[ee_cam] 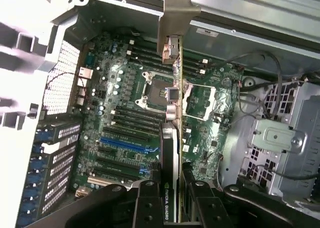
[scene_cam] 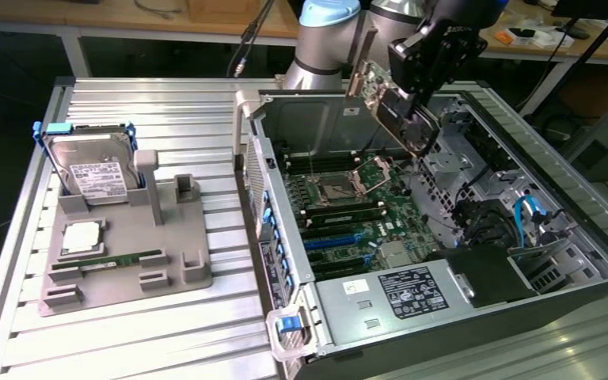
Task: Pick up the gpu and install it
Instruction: 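Insert the gpu into the slot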
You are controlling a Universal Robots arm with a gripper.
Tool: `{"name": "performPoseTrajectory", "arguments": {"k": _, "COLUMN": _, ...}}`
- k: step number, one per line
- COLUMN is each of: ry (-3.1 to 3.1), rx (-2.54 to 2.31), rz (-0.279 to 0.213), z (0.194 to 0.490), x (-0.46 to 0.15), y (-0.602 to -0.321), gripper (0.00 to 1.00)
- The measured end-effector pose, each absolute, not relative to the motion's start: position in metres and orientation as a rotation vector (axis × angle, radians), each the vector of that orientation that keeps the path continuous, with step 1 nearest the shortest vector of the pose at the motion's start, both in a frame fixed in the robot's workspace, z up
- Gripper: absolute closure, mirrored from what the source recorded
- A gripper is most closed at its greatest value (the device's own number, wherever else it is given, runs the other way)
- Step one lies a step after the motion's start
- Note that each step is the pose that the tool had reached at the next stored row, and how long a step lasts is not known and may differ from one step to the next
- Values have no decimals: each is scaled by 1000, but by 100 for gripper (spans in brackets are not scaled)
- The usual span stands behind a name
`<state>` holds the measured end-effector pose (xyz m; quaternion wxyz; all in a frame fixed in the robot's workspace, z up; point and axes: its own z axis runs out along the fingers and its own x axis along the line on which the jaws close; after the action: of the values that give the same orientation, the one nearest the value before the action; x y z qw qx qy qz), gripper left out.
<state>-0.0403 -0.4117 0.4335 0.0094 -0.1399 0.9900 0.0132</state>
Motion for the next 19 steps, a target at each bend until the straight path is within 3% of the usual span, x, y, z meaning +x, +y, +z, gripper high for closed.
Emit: {"name": "performPoseTrajectory", "arguments": {"k": 19, "ry": 3009, "rx": -919, "rz": 50, "z": 433, "x": -39, "y": -412, "gripper": 73}}
